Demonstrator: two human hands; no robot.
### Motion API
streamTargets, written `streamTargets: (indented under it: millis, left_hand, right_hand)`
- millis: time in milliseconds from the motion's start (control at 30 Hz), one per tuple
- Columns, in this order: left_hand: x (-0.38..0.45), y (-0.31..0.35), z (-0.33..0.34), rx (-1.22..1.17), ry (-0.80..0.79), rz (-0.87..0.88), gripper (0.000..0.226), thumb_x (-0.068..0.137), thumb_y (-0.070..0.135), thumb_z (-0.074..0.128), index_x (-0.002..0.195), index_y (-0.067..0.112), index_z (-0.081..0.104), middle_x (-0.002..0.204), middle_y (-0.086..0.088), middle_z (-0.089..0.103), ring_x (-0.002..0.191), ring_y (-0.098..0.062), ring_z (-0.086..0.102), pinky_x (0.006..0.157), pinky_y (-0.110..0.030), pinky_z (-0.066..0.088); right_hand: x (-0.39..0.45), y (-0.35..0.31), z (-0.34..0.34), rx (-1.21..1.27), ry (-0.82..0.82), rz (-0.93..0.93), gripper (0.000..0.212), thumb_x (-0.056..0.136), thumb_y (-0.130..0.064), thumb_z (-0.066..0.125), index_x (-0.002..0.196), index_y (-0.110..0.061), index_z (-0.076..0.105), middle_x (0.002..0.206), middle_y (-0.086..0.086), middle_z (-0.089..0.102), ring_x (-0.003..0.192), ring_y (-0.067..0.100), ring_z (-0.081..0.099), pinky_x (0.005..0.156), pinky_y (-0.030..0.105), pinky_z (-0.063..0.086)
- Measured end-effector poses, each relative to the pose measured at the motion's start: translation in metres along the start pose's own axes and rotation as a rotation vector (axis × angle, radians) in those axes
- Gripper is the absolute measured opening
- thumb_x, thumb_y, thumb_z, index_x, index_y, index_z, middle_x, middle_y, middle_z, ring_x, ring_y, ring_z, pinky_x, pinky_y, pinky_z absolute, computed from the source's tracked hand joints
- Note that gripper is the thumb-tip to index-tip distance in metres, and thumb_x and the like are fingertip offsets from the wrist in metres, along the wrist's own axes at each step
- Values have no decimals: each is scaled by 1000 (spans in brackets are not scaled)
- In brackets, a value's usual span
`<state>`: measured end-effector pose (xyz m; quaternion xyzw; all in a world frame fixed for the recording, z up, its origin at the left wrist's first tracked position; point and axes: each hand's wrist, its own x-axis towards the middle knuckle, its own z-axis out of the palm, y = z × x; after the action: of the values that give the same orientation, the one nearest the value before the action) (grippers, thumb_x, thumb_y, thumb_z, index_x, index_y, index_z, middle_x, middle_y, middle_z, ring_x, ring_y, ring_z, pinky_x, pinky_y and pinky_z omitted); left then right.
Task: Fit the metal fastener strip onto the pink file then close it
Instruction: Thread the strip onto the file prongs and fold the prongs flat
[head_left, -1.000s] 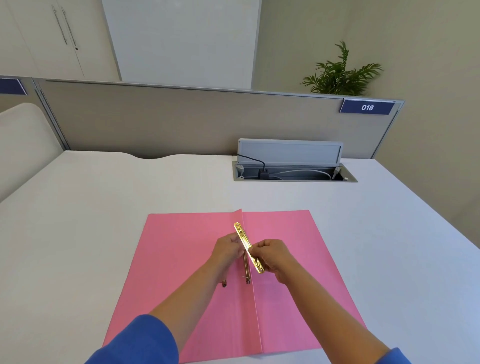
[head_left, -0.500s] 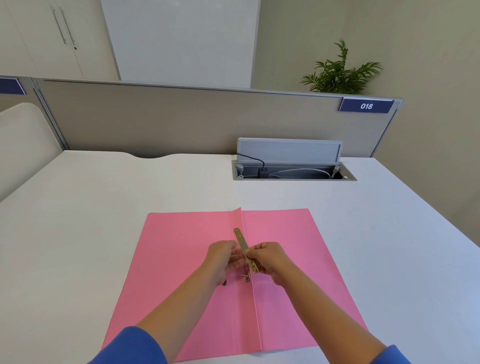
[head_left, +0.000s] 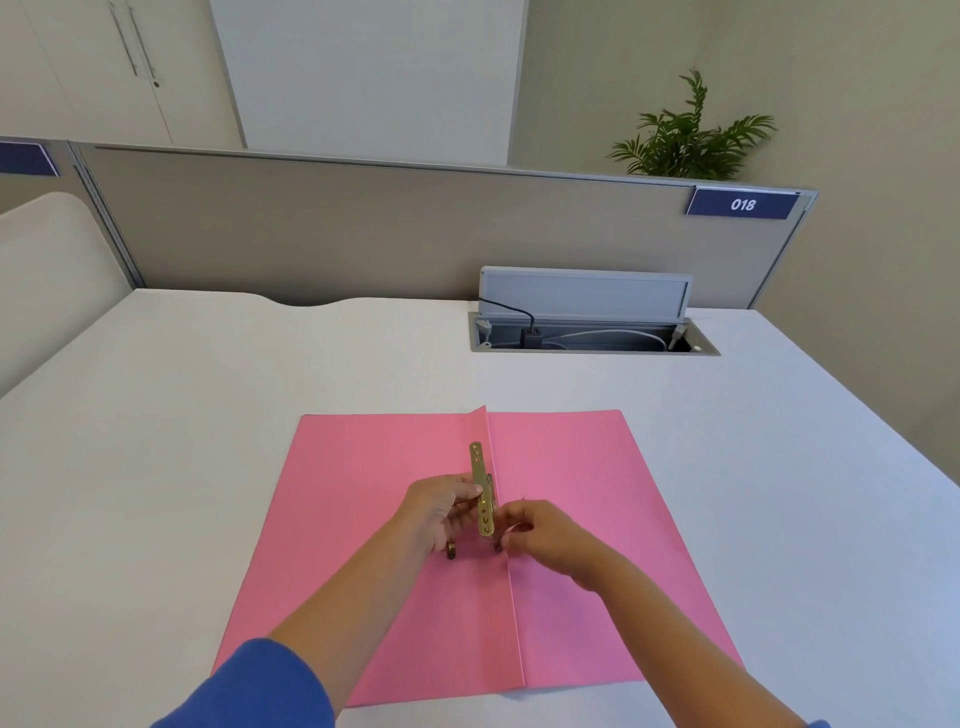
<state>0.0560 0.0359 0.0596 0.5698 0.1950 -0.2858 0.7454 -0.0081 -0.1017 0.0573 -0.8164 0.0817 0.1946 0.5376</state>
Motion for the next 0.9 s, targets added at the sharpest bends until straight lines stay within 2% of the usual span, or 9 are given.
streamTargets:
  millis: [33,100,167,267,400,567,633,733,900]
  left_hand:
    - [0,0,0,5,3,1,22,83,-13,52,73,2,64,43,-5,65,37,-12,61,39,-19,53]
    - [0,1,0,7,9,2,22,83,-14,52,72,2,64,41,-4,64,35,-11,60,38,-18,52]
    - [0,1,-1,4,11,5,21,83,-14,52,72,1,64,40,-4,64,33,-10,60,37,-18,51]
    - [-1,2,0,3,11,8,21,83,-14,52,73,0,63,39,-3,63,31,-9,59,35,-17,50]
    - [-3,3,0,17,9,10,21,83,-14,52,72,0,63,38,-3,64,31,-9,59,34,-18,50]
    - [-3,3,-1,37,12,17,22,83,-14,52,72,2,63,38,-2,63,31,-9,58,34,-18,50]
    - [-3,2,0,45,17,17,23,83,-14,52,72,3,63,38,-2,63,31,-9,58,35,-18,49]
    - [-3,0,0,57,31,18,23,82,-14,53,71,4,64,45,-5,64,32,-10,58,34,-18,48]
    - [-1,-6,2,98,49,17,22,82,-13,54,72,5,63,65,-12,62,36,-11,60,39,-23,53]
  right_hand:
    - [-1,2,2,-15,-37,-13,32,85,4,51,110,-7,69,80,-4,67,76,4,55,73,8,46]
    - [0,5,6,-26,-24,-26,27,85,-2,58,109,-9,70,81,10,68,80,9,52,79,14,45]
    - [1,6,8,-21,29,-42,22,87,-8,60,106,-8,72,86,7,65,83,12,51,79,17,44]
    - [5,5,11,-26,104,-58,19,88,-13,60,99,-4,74,80,0,64,79,12,54,78,21,45]
    - [8,4,16,-65,195,-62,23,88,-18,61,96,0,72,75,1,61,69,10,51,69,20,43]
    - [8,2,17,-65,213,-70,23,89,-17,60,96,1,72,79,5,62,71,13,51,63,17,41]
    - [9,3,17,-77,215,-63,23,89,-15,58,97,1,72,78,4,61,65,9,50,60,14,41]
    - [9,4,17,-92,212,-54,24,89,-15,57,98,2,72,76,2,60,60,4,48,55,9,39]
    - [8,5,14,25,195,-20,19,89,-12,57,100,-2,69,84,6,64,74,16,54,67,22,44]
